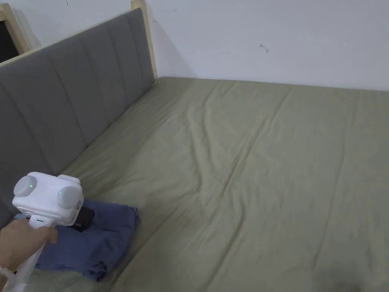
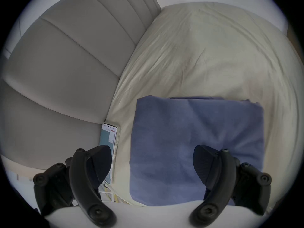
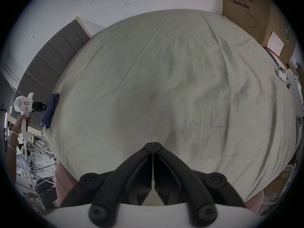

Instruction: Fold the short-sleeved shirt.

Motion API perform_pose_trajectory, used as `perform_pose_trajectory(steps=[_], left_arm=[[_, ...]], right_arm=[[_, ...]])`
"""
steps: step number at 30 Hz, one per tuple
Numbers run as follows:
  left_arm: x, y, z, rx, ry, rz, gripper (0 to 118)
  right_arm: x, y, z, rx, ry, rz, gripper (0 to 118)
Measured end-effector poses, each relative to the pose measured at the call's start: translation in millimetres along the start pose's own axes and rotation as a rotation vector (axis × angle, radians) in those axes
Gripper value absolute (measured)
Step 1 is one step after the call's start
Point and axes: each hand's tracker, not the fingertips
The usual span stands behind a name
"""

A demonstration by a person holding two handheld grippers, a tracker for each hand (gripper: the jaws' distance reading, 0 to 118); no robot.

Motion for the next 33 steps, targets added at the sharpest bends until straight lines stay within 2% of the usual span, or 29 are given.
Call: perform_pose_trajectory(steps=[2, 3, 4, 5, 6, 8, 12, 16, 19, 21, 25, 29, 33], left_arm=[[1.7, -0.7, 12.6, 0.010, -0.061, 0.051, 102], [4.3, -2.5, 21.8, 0.024, -0.086, 0.067, 89], [7.2, -2.7, 30.9, 0.064, -0.120, 0.072, 61], [12.9, -3.6, 43.1, 0.090, -0.146, 0.071, 14], [19.4, -5.2, 52.8, 0.084, -0.155, 0.059, 1], [37.6, -14.7, 83.2, 0.161, -0.136, 0.036, 0], [65.8, -31.8, 131.6, 0.266, -0.292, 0.035, 0], [107.1, -55.6, 191.2, 0.378, -0.388, 0.031, 0], [136.3, -76.3, 224.8, 0.482, -0.422, 0.078, 0], [159.2, -88.7, 243.1, 0.487, -0.441, 0.068, 0], [195.7, -111.8, 287.0, 0.667, -0.388, 0.070, 0], [214.7, -136.6, 327.9, 0.896, -0.380, 0.112, 0], [219.8, -151.2, 357.3, 1.007, -0.368, 0.154, 0]], right_arm=[[0.0, 0.2, 0.3, 0.001, 0.002, -0.002, 1], [-0.1, 0.1, 1.1, 0.005, 0.005, -0.005, 1], [-0.1, -0.2, 2.9, 0.008, 0.010, -0.007, 1], [-0.4, -0.7, 5.6, 0.012, 0.014, -0.007, 1], [-0.5, -1.2, 8.0, 0.015, 0.016, -0.004, 1], [0.1, -2.1, 13.9, 0.024, 0.016, 0.003, 1], [7.9, -1.9, 26.5, 0.058, 0.032, -0.013, 1], [14.0, -1.8, 43.8, 0.112, 0.036, -0.008, 1], [15.3, -1.6, 65.5, 0.193, 0.034, -0.001, 1], [17.0, -1.1, 78.5, 0.265, 0.052, 0.016, 1], [3.5, 0.2, 121.3, 0.481, -0.103, 0.129, 1], [-9.6, 2.4, 171.7, 0.718, -0.191, 0.170, 1], [-20.9, 1.6, 210.4, 0.881, -0.269, 0.193, 1]])
